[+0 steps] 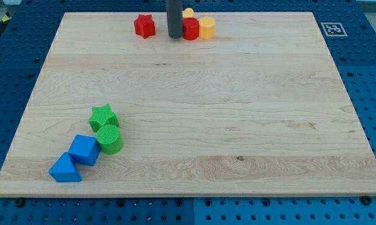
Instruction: Push the red star below the red circle
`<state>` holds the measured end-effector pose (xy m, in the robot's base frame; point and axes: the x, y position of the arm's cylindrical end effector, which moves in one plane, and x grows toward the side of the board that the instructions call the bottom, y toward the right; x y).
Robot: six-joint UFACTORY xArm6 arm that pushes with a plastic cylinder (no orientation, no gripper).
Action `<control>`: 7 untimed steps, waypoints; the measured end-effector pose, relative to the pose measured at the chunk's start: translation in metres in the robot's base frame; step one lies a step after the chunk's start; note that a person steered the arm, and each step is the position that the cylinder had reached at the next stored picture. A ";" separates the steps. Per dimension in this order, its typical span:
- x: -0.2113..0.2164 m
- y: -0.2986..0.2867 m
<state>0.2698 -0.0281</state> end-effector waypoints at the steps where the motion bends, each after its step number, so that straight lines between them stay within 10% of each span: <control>1: 0.006 -0.012; 3: 0.034 -0.076; 4: -0.022 -0.115; 7: -0.024 -0.075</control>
<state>0.2454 -0.1036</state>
